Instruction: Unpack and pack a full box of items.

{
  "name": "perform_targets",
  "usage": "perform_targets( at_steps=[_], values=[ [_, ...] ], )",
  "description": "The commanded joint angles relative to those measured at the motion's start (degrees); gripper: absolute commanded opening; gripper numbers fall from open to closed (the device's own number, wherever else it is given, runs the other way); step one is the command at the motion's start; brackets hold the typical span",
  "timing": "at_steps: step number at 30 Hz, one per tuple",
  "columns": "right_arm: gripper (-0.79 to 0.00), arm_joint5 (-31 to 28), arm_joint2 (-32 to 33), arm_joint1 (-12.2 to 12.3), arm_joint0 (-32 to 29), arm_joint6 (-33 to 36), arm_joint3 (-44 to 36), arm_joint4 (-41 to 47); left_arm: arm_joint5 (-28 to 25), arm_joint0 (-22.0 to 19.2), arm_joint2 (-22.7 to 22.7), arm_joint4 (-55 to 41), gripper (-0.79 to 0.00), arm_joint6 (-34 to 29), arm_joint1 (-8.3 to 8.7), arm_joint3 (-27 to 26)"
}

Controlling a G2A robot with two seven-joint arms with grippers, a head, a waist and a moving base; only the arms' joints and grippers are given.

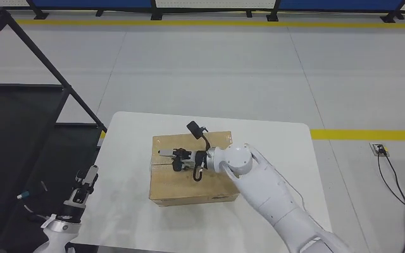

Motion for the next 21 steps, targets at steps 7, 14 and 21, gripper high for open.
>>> perform_targets(
  at_steps=[7, 14, 21],
  values=[
    [0.0, 6.8, 6.7, 3.7, -7.8, -2.5, -13.3, -6.0, 0.3, 0.0, 0.9, 0.7, 0.0, 0.3, 0.2, -0.5],
    [0.0, 13.2, 13.9, 6.5, -15.7, -4.2, -25.5, -9.5, 0.4, 0.1, 1.6, 1.2, 0.0, 0.5, 0.38, -0.8],
    [0.0, 17.5, 16.7, 7.6, -19.2, -7.1, -29.6, -11.2, 0.6, 0.0, 2.5, 1.8, 0.0, 0.7, 0.54, -0.9]
  ],
)
